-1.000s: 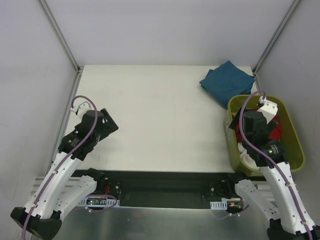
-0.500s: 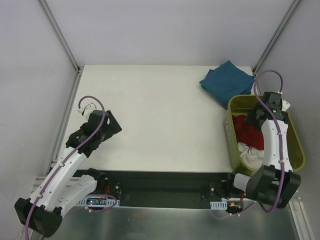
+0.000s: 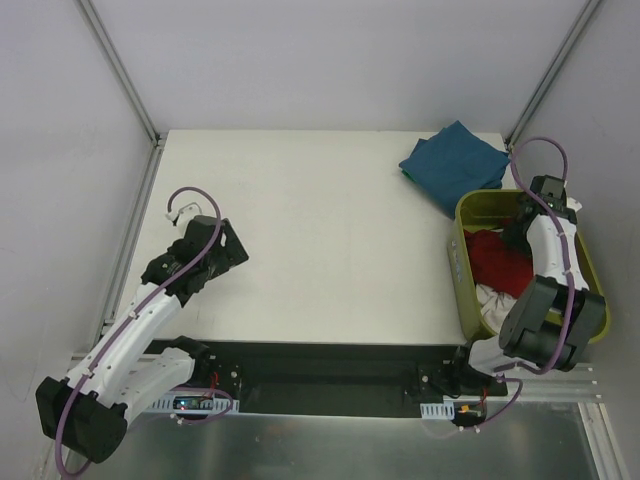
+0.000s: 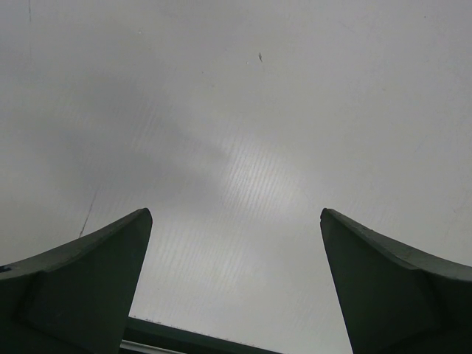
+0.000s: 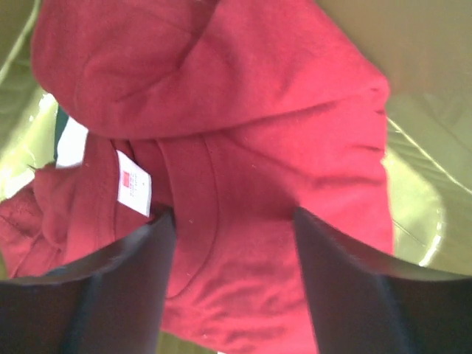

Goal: Fold and stack the t-shirts
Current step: Grab crumpled tshirt from bin with the right arm

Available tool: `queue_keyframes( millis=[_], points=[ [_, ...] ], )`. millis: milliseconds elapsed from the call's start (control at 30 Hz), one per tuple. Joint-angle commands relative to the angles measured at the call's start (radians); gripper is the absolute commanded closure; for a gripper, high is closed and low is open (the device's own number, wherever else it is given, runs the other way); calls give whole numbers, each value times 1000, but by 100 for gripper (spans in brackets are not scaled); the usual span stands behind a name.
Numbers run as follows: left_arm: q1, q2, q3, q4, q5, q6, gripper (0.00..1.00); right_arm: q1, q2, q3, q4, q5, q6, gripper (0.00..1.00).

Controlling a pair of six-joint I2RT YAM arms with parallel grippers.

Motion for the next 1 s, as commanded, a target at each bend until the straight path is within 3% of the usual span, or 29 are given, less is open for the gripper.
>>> queue_keyframes(
  millis=[0,67,100,200,367,700,867,967],
  points=[
    [7,2,-9,16,12,26,1,-18,33,35,69,-33,-6,44],
    [7,-1,-14,16,3,23,1,-24,40,47,66,-45,-2,67],
    [7,-7,-15,16,1,23,1,-26,35,49,57,-36,0,86],
    [7,-26,-18,16,-2,20,1,-27,-26,47,58,-18,-2,99],
    [7,-49,-40,14,-25,1,1,-30,-199,62,37,7,-14,99],
    [7,-76,-43,16,-19,-8,1,-32,-474,251,52,-235,-28,99],
    [7,-81,-48,16,-10,-14,1,-30,-396,606,-32,-520,-13,99],
    [7,-83,-51,14,-10,-20,1,-26,-341,757,25,-674,64,99]
  ],
)
